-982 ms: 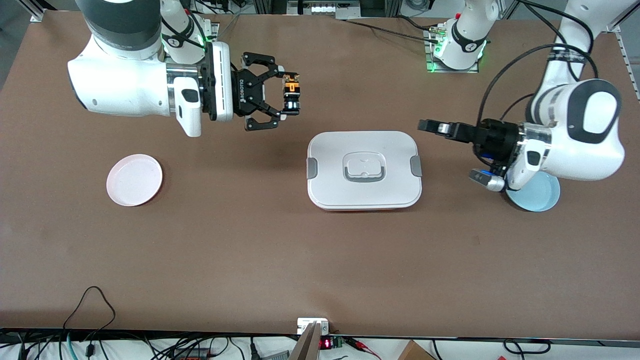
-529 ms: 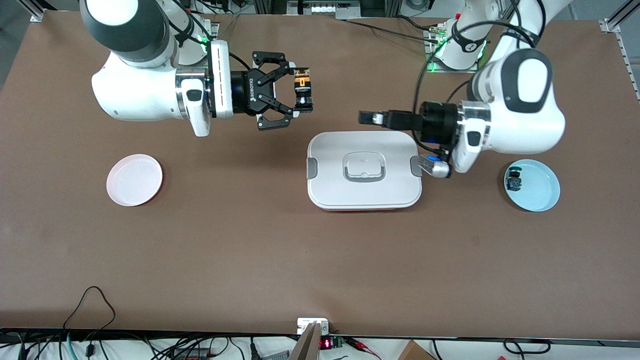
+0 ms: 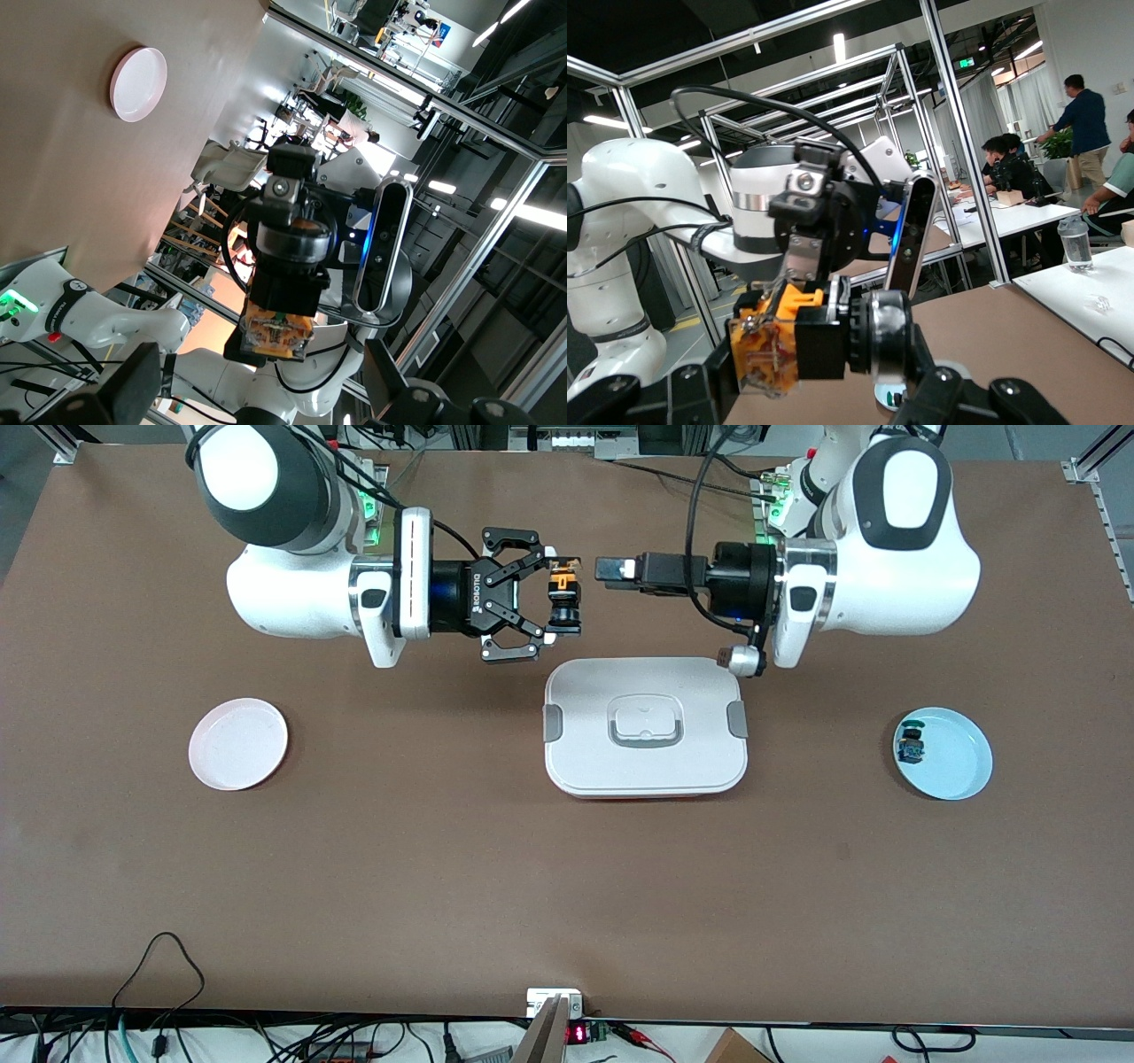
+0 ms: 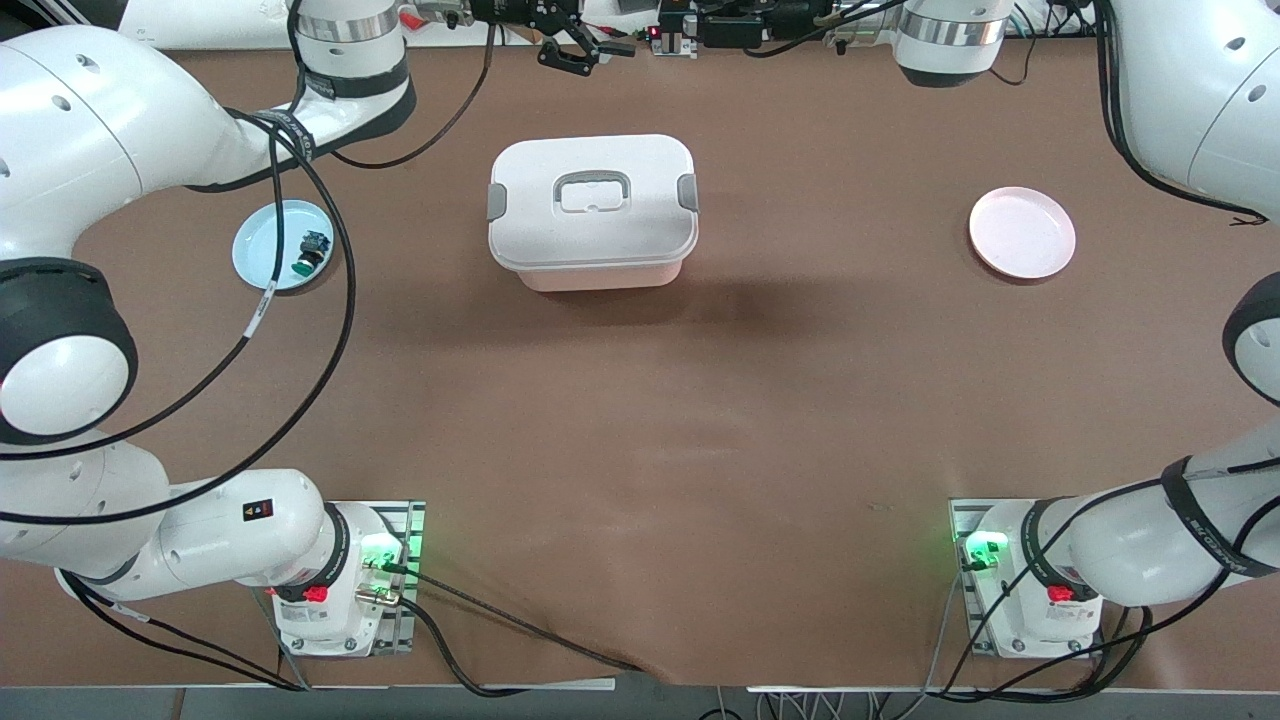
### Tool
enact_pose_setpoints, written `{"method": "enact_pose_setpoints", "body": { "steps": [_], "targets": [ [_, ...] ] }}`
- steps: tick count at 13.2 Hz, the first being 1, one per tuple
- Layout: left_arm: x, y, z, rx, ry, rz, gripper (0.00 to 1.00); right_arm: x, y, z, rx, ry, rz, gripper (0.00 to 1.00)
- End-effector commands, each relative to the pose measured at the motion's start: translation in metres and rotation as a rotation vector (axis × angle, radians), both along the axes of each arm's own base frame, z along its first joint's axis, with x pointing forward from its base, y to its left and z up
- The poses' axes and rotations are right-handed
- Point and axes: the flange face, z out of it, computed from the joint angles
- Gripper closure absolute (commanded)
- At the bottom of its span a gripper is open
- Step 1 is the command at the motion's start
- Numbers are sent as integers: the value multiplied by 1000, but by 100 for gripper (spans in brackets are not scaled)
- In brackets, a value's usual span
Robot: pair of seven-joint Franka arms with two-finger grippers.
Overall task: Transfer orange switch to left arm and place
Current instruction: 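Grasp the switch with the left gripper above the white box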
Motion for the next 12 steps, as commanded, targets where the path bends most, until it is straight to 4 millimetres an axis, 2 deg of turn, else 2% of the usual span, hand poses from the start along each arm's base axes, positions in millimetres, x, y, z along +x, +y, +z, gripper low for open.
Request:
{"method": "enact_pose_setpoints", "body": {
  "steps": [1, 7, 9, 10, 12],
  "targets": [
    [-18, -11, 4, 27, -21, 26, 0, -9, 11, 3, 19, 2, -35, 94],
    [-10, -3, 3, 28, -21, 41, 1, -13, 18, 2, 8, 4, -40, 94],
    [-7, 3, 2, 30, -22, 51, 11, -14, 18, 1, 6, 3, -38, 94],
    [-6, 5, 2, 31, -23, 53, 22, -17, 22, 1, 6, 5, -30, 94],
    [-5, 5, 2, 29, -21, 54, 31, -19, 24, 2, 7, 3, -27, 94]
  ]
}}
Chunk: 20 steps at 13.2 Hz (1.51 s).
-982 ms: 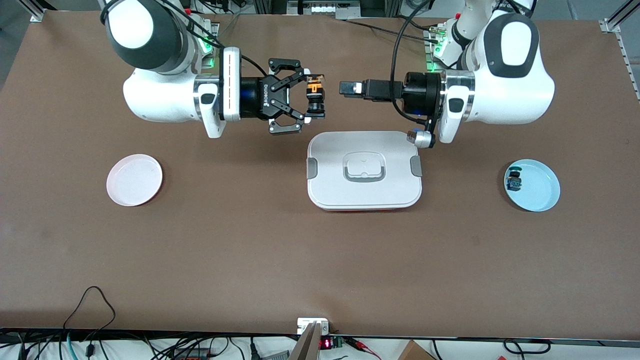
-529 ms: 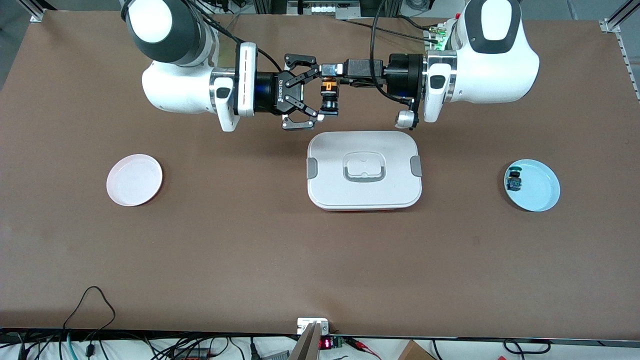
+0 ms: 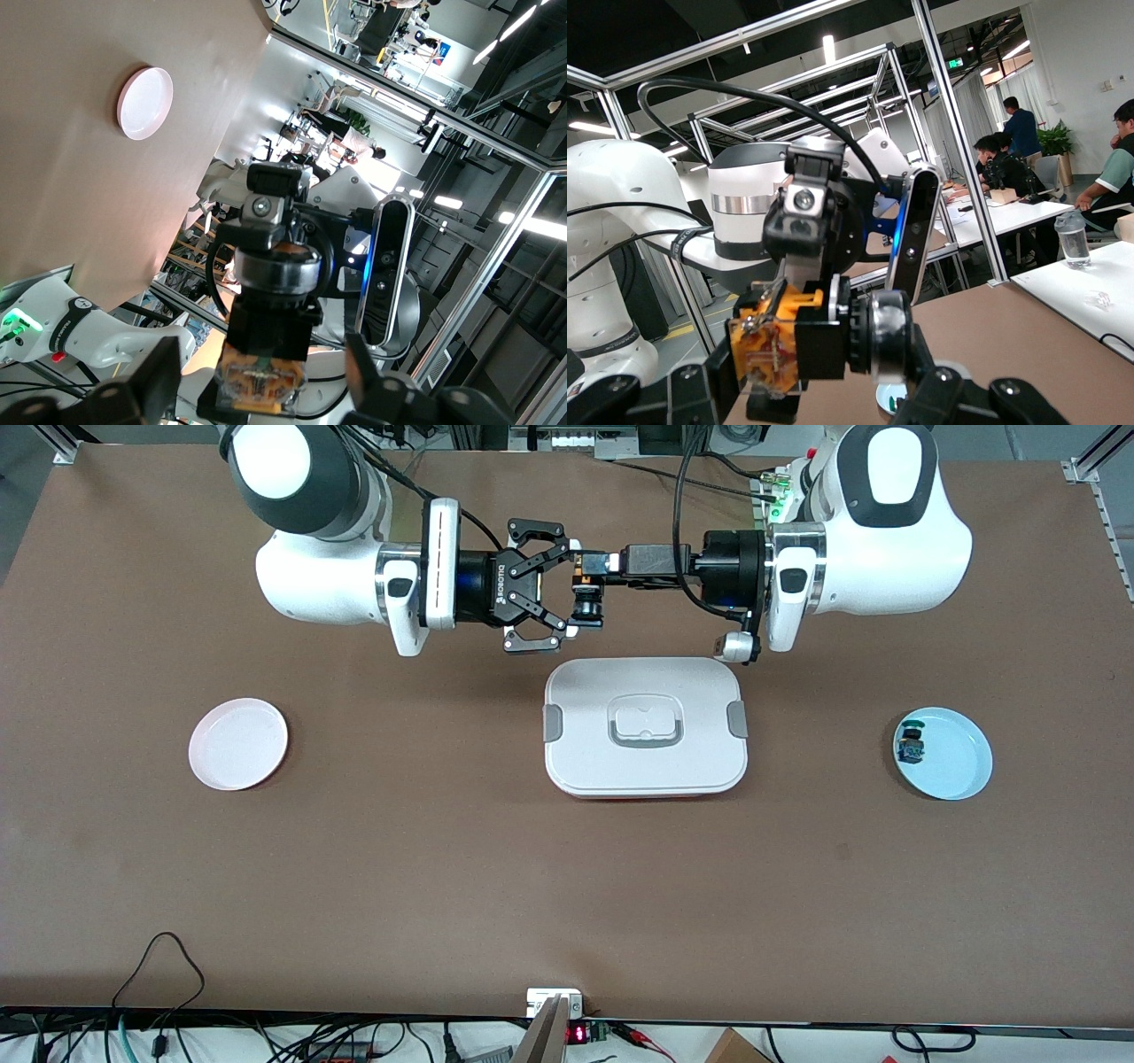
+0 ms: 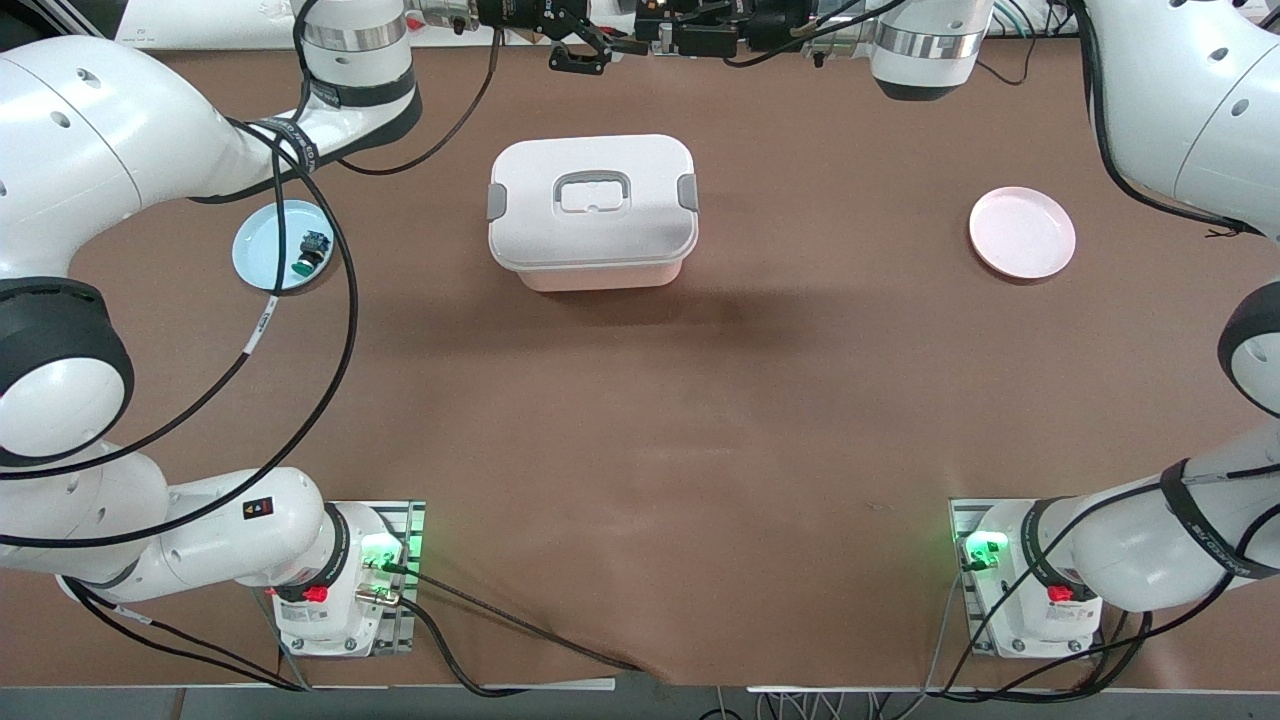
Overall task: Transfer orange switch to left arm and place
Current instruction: 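Grasp the switch with the left gripper above the white box, then open the right gripper while the left gripper pulls the switch away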
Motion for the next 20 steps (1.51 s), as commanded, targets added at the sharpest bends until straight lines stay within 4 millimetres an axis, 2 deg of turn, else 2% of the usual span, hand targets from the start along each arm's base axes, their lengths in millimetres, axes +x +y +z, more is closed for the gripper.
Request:
{"method": "enact_pose_setpoints", "body": {
  "steps": [1, 2, 4, 7, 8, 9, 10, 11, 16, 18, 20],
  "targets": [
    [0, 5, 1, 1, -8, 16, 34, -5, 3, 4, 12, -12, -11, 94],
    [0, 5, 1, 1, -6, 16, 34, -4, 2, 4, 12, -13, -13, 94],
    [0, 6, 1, 1, -27, 15, 57, -5, 3, 5, 12, -14, -11, 94],
    [2, 8, -10, 18, -101, -5, 98, -6, 3, 6, 13, -16, -9, 94],
    [3, 10, -10, 20, -102, -3, 100, -6, 3, 7, 13, -17, -9, 94],
    [5, 14, -9, 21, -103, 5, 100, -6, 2, 7, 12, -19, -9, 84],
    [7, 16, -10, 26, -108, 7, 100, -6, 2, 9, 14, -11, -11, 39],
    [8, 19, -8, 32, -114, 7, 100, -7, 2, 9, 13, -14, -16, 0],
    [12, 28, -7, 34, -111, 18, 100, -6, -1, 3, 10, 4, -16, 0],
    [18, 49, -9, 92, -130, -3, 100, 0, -14, -7, 0, 14, -34, 0],
    [23, 83, -16, 201, -158, -90, 100, 3, -22, -13, 0, 21, -36, 0]
  ]
}}
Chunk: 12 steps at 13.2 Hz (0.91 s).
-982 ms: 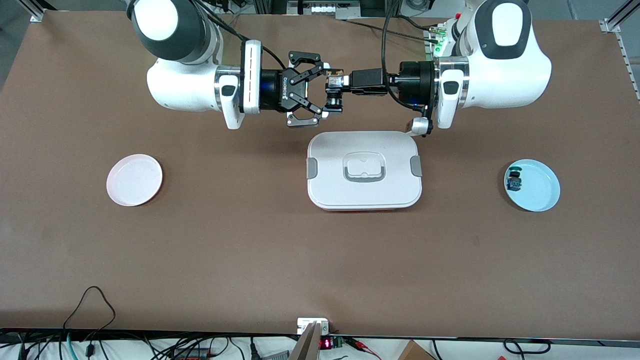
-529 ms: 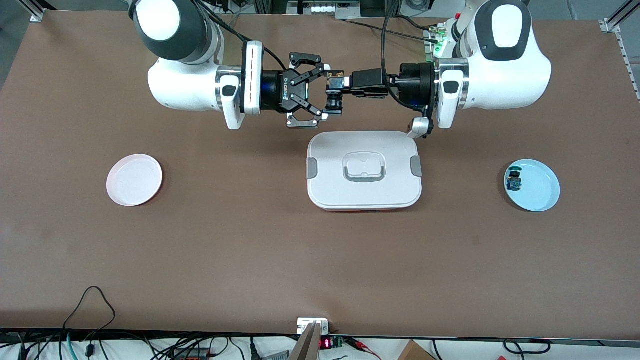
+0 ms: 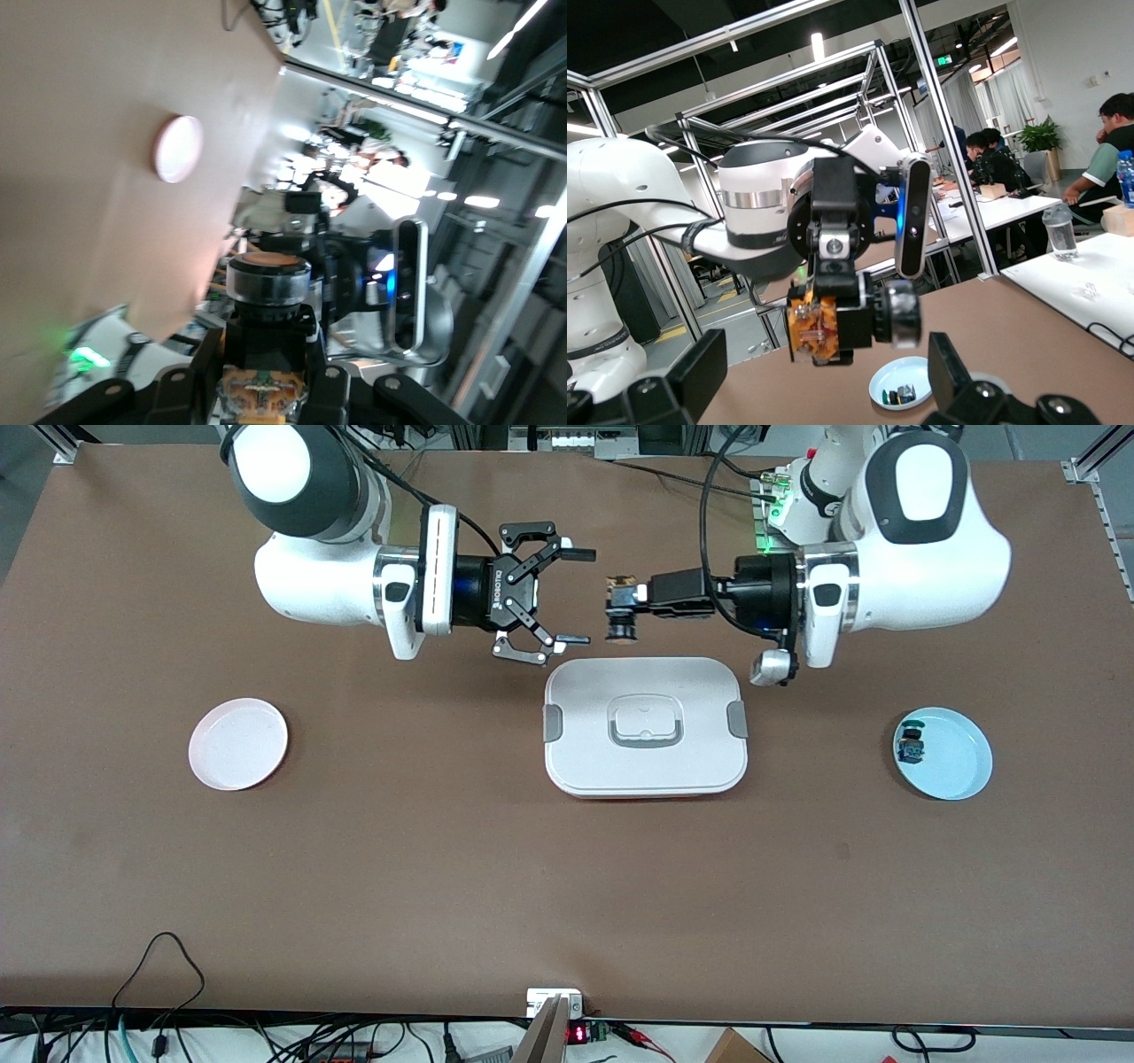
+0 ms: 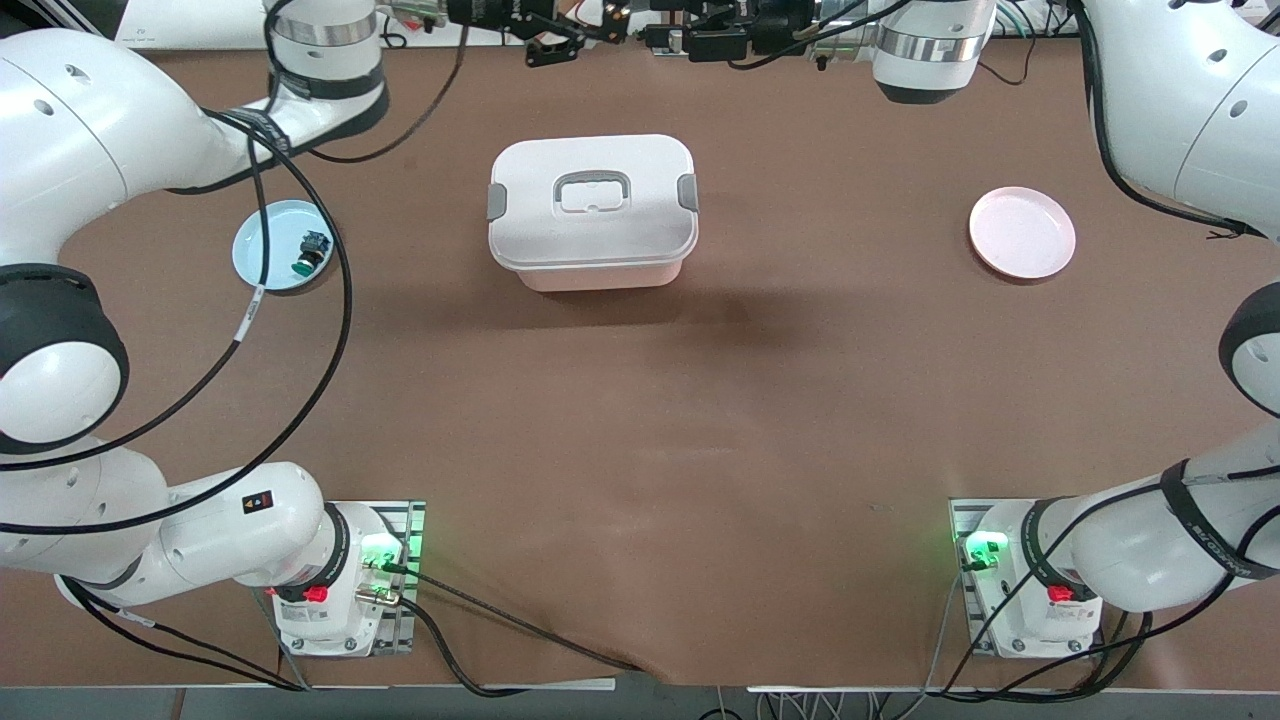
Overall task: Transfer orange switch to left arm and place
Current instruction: 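Open the right gripper while the left gripper pulls the switch away, then carry the switch with the left gripper down onto the blue plate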
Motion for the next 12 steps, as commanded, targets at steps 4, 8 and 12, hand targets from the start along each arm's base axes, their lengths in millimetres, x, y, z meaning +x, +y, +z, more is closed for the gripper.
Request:
{"method": "enact_pose_setpoints", "body": {
  "steps": [4, 8, 12],
  "targets": [
    [11, 128, -11, 324, -31, -155, 100, 13, -42, -7, -4, -1, -34, 0],
    [3, 197, -27, 573, 14, -244, 100, 36, -99, -11, -35, -47, 40, 0],
    [-9, 216, -24, 842, 19, -312, 100, 50, -161, -18, -89, -58, 127, 0]
  ]
}}
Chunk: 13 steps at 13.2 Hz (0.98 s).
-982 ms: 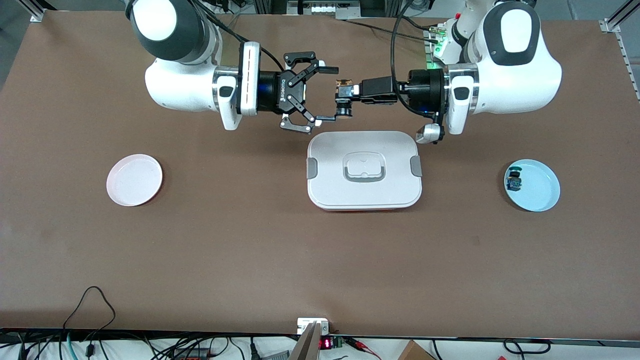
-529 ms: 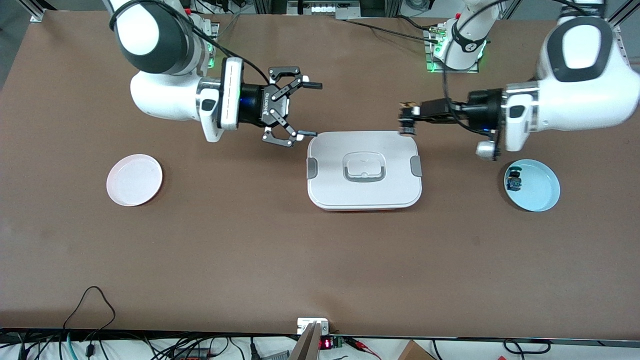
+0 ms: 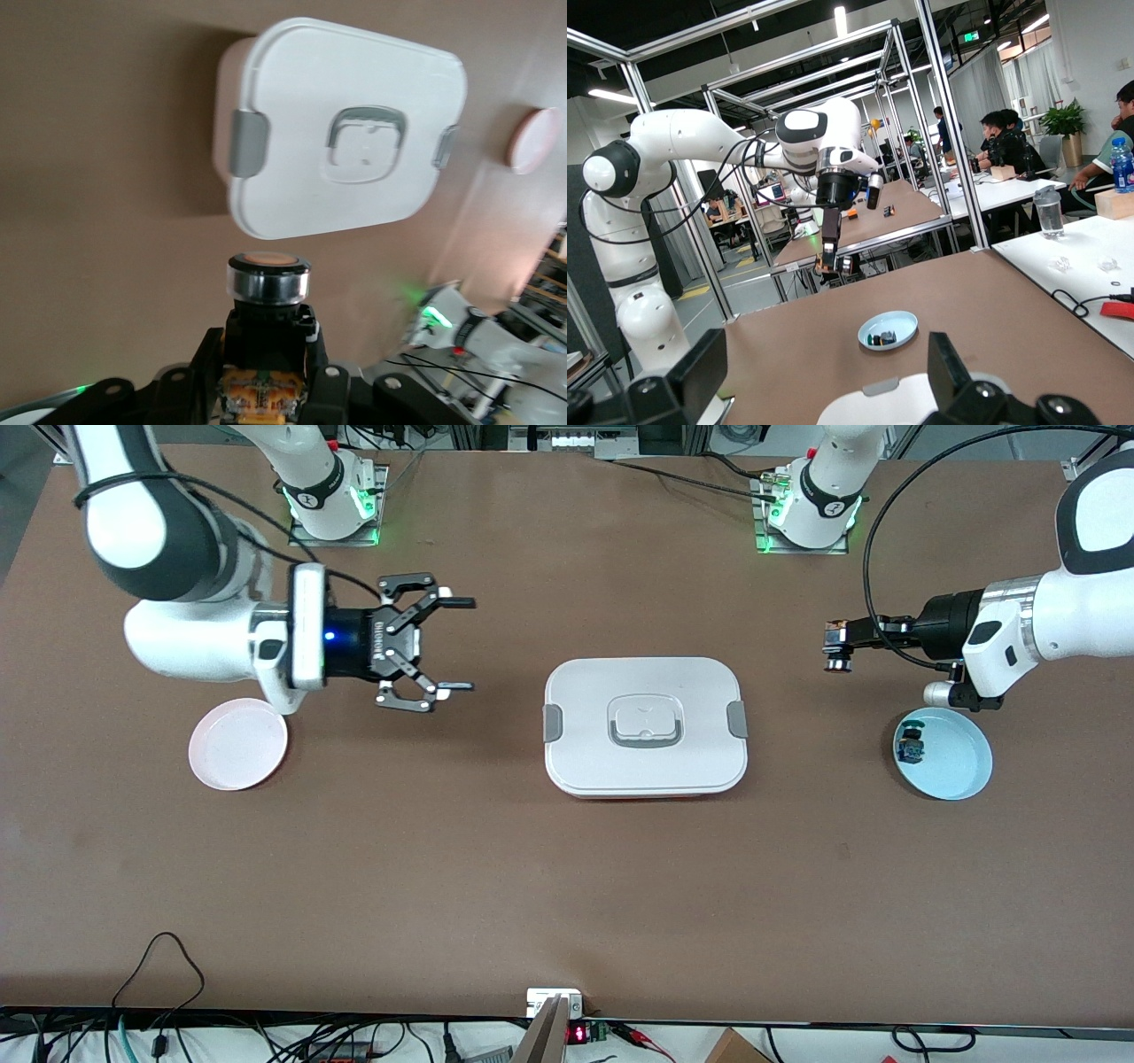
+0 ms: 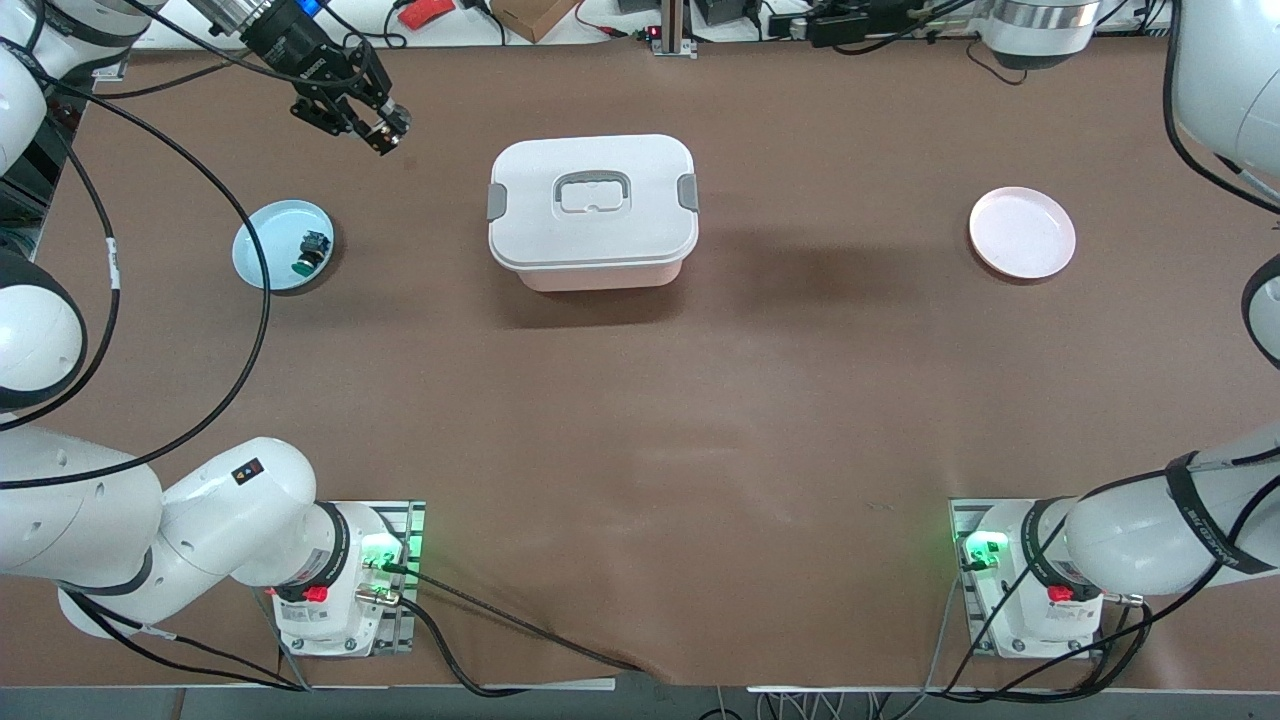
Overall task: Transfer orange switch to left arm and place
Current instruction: 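Carry the switch with the left gripper down onto the blue plate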
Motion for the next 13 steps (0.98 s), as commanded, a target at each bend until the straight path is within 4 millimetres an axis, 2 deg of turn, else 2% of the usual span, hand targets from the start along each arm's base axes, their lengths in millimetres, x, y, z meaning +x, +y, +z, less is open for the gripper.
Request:
{"method": "enact_pose_setpoints", "body": {
  "steps": [1, 4, 6, 7, 9, 10, 12, 13],
  "targets": [
    [-11, 0, 16, 161, -31, -54, 100, -5, -27, -2, -56, -13, 43, 0],
    [-10, 3, 27, 184, -61, -65, 100, -2, -63, -6, -156, -32, 76, 0],
    [-8, 6, 36, 263, -90, -95, 100, -2, -69, -10, -210, -2, 86, 0],
    [-5, 9, 41, 261, -101, -89, 100, -3, -70, -8, -230, 66, 76, 0],
    [0, 29, 55, 266, -132, -67, 100, -6, -72, -1, -300, 251, 51, 0],
    [2, 30, 59, 258, -159, -105, 100, -8, -74, 1, -351, 338, 42, 0],
    [2, 48, 53, 274, -160, -149, 100, -14, -85, -2, -441, 473, 48, 0],
    [0, 43, 51, 344, -153, -200, 100, -15, -91, -5, -469, 560, 34, 0]
  ]
}}
